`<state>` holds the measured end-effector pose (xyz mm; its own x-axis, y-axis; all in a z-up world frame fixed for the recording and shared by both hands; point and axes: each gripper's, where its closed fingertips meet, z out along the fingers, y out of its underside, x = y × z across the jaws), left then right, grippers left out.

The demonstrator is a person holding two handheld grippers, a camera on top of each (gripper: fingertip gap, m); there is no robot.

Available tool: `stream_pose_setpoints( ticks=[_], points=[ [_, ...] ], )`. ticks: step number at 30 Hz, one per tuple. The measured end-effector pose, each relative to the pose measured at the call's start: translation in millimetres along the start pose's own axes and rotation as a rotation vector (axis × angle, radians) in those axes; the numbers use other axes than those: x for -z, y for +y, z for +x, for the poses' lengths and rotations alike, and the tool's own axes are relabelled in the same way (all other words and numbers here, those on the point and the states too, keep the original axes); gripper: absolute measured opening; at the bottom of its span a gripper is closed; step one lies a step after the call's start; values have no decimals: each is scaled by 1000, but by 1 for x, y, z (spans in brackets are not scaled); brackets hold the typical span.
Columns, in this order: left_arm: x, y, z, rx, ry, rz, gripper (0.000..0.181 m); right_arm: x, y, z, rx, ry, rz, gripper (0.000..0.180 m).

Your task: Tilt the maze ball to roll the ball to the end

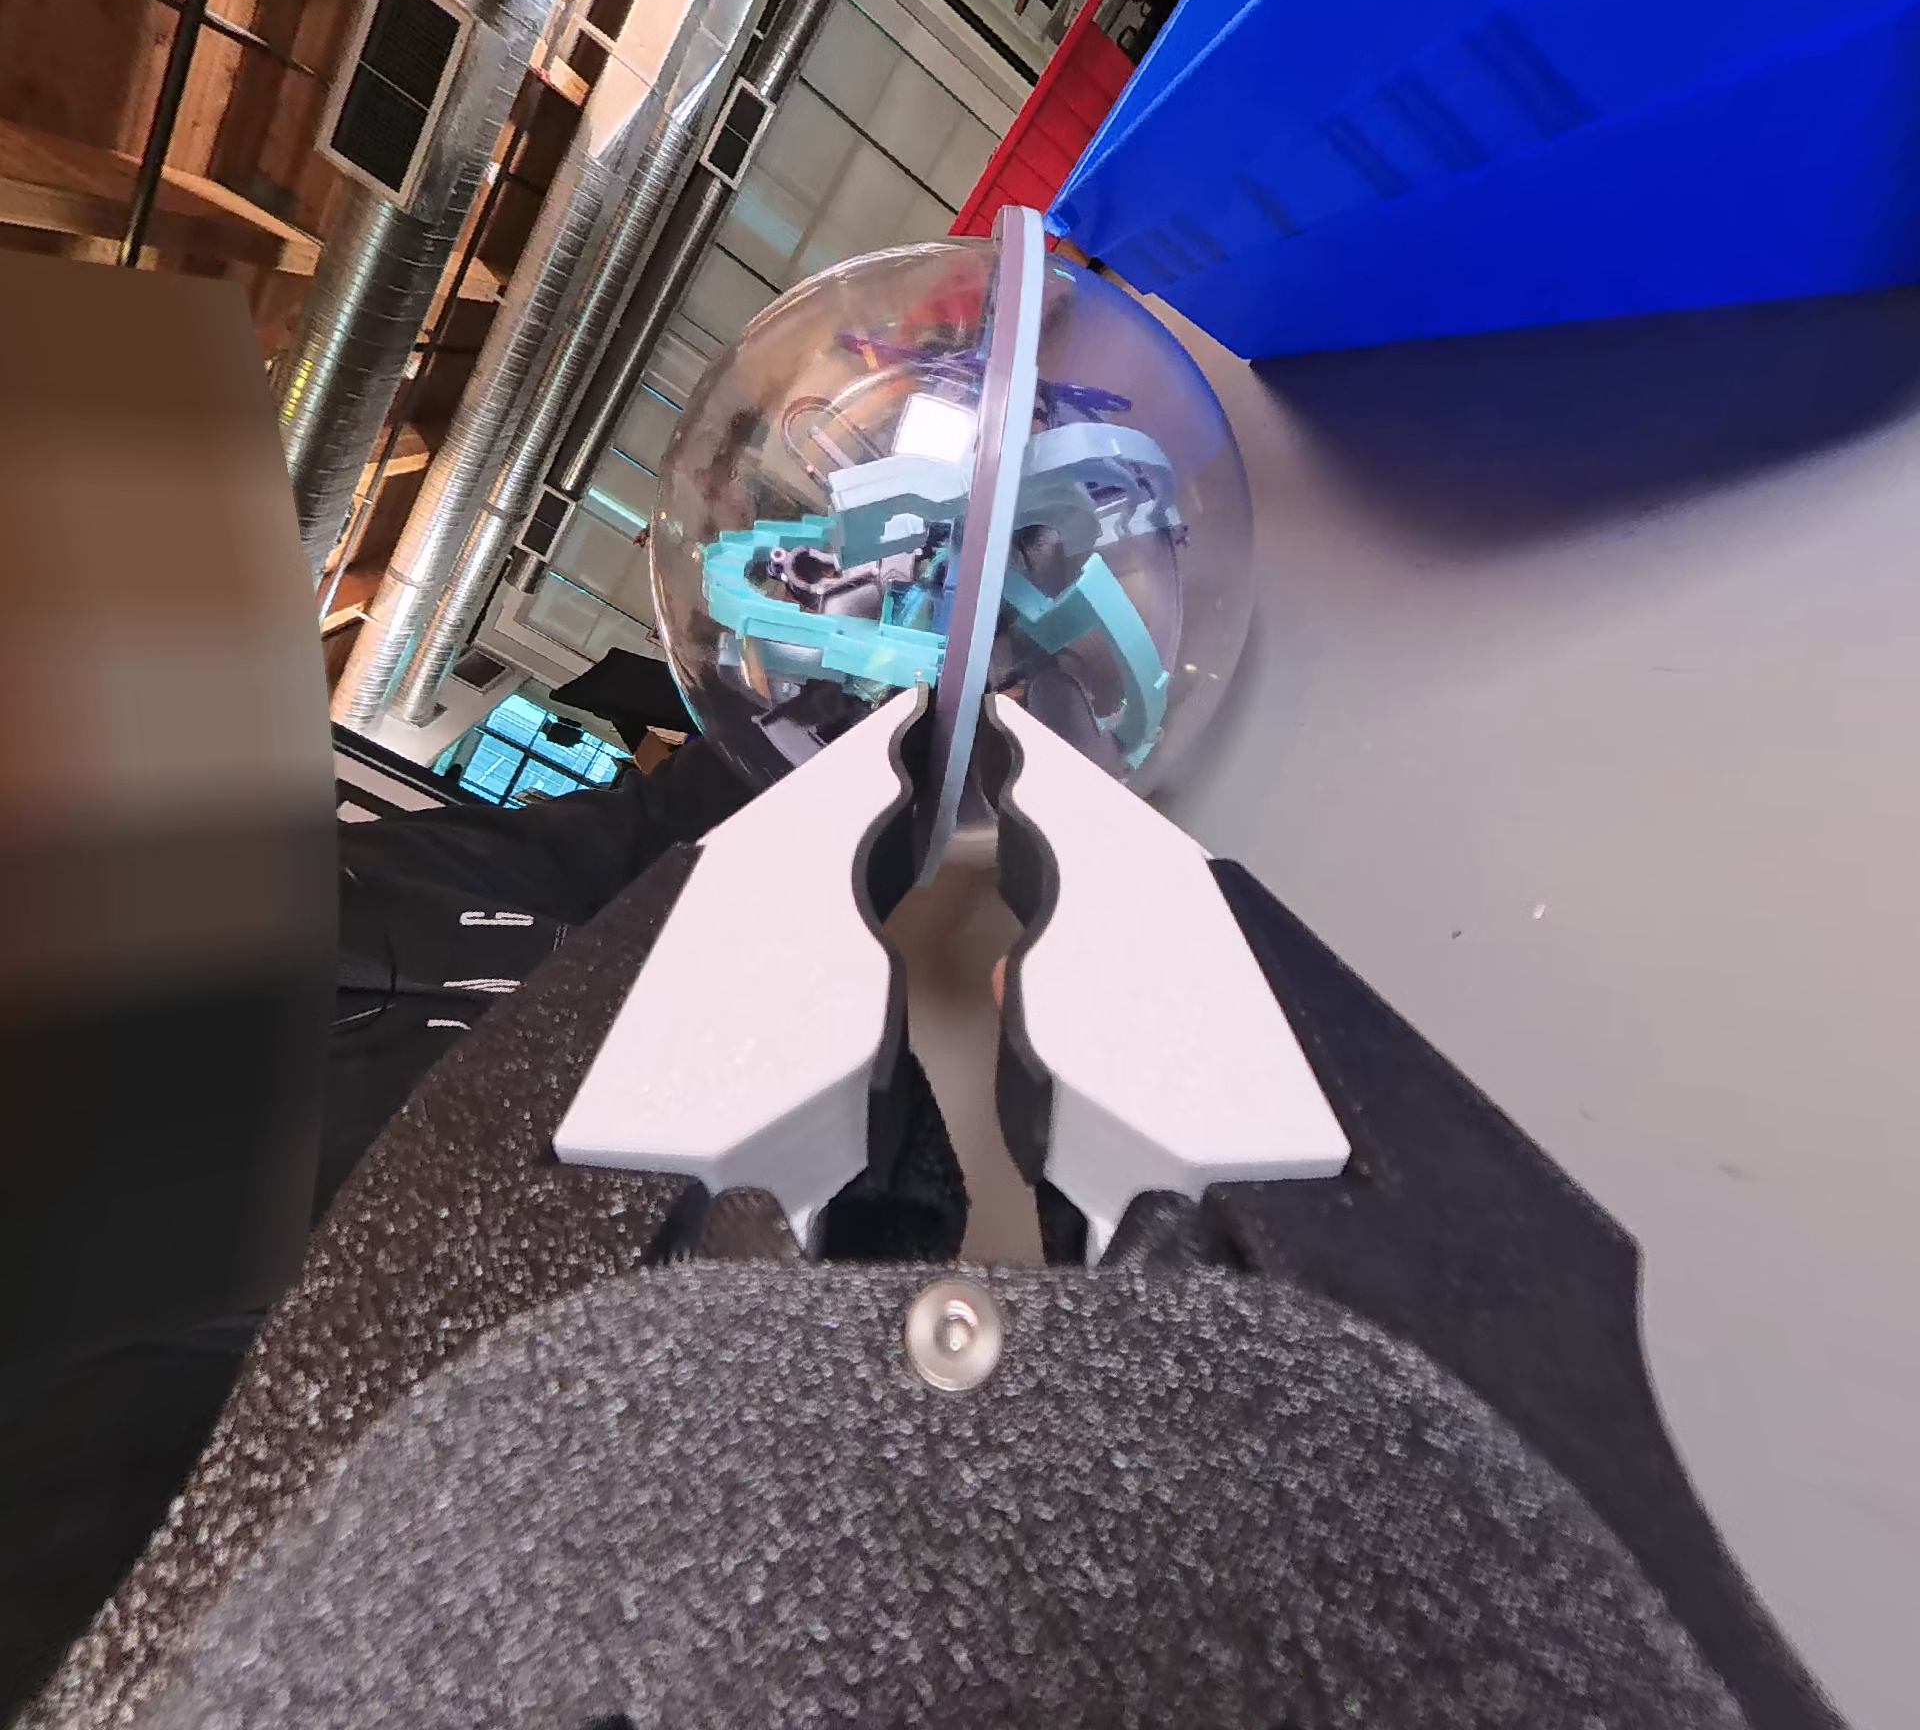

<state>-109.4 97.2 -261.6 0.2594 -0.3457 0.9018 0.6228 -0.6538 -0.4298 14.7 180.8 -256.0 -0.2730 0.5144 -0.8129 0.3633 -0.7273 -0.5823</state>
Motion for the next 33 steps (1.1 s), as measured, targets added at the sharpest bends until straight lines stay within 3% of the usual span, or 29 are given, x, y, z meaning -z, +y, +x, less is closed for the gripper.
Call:
stream_pose_setpoints(
  ticks=[11,26,33],
  points=[
    [4,-2,-3,7,3,11,7,-5,-1,-18,202,28,2,6],
    [9,-14,18,-160,87,73,6,-11,5,-46,531,48,-2,6],
    [11,-19,35,-263,108,97,6,-10,5,-49,574,41,7,6]
  ],
)
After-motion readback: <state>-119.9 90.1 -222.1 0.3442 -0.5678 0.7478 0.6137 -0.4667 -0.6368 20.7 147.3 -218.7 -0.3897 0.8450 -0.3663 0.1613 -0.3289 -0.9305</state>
